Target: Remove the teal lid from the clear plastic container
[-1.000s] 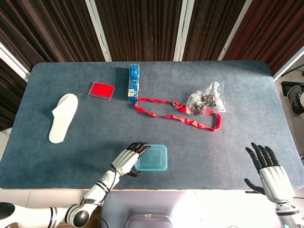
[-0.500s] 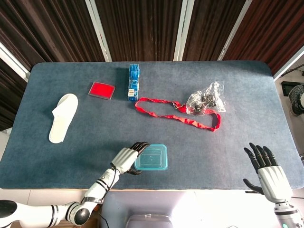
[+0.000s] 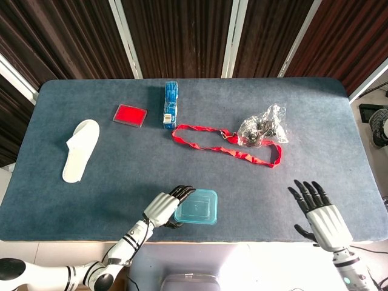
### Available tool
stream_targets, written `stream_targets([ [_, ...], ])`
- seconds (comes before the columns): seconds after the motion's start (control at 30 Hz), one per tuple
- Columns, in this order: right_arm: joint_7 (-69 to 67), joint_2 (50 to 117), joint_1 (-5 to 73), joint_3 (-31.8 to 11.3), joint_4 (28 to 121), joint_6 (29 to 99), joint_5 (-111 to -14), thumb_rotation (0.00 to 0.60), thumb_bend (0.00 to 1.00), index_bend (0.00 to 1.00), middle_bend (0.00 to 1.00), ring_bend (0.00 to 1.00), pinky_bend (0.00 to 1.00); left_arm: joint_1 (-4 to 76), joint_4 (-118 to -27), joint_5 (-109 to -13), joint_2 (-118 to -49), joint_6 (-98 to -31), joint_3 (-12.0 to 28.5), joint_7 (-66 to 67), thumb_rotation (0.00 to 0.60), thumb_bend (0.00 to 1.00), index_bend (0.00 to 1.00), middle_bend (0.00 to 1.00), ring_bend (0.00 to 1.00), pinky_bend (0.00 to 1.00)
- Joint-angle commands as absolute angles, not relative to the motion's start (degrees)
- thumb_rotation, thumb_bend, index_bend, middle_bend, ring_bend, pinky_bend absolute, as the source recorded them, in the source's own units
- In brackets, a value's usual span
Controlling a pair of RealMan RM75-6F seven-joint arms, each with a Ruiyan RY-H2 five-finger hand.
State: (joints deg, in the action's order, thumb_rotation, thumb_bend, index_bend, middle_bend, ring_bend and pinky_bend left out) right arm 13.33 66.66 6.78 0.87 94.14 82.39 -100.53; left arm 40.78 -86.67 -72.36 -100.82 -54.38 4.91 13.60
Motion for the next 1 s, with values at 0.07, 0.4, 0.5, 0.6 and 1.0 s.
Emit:
stream_targets([
  [0.07,17.3,70.0,13.1,-0.7,95.1,74.6,-102.5,0.600,0.30,0.07,0.00,0.00,0.00,40.3,-86.4,-73.4,-101.0,-55.1,4.2,13.1,0.600,0.30,0.00,0.56,0.44,0.55],
  [0.4,16.6,80.6,22.7,-1.9,91.0,64.1,-103.3,0.600,0.30,0.41,0.02,0.00,0.00,40.0,-85.5,-72.9,-100.9,-54.7,4.4,12.5,0.600,0.30,0.00,0.56,0.45,0.55],
  [0.5,15.1,83.8,24.6,-2.0,88.9,62.6,-103.1,0.600,0.30,0.47,0.04,0.00,0.00,40.0,-85.2,-72.9,-101.0,-54.4,4.4,12.5,0.600,0.30,0.00,0.56,0.45,0.55],
  [0.6,15.1,86.4,26.0,-2.2,87.7,61.4,-102.3,0.600,0.30,0.49,0.05,0.00,0.00,39.9,-85.0,-72.8,-100.9,-54.3,4.5,12.4,0.600,0.30,0.00,0.57,0.46,0.56],
  [1.0,17.9,92.0,28.6,-2.3,85.9,60.9,-100.4,0.600,0.32,0.55,0.08,0.00,0.00,39.6,-85.3,-73.2,-100.8,-54.5,4.3,12.4,0.600,0.30,0.00,0.58,0.47,0.57],
])
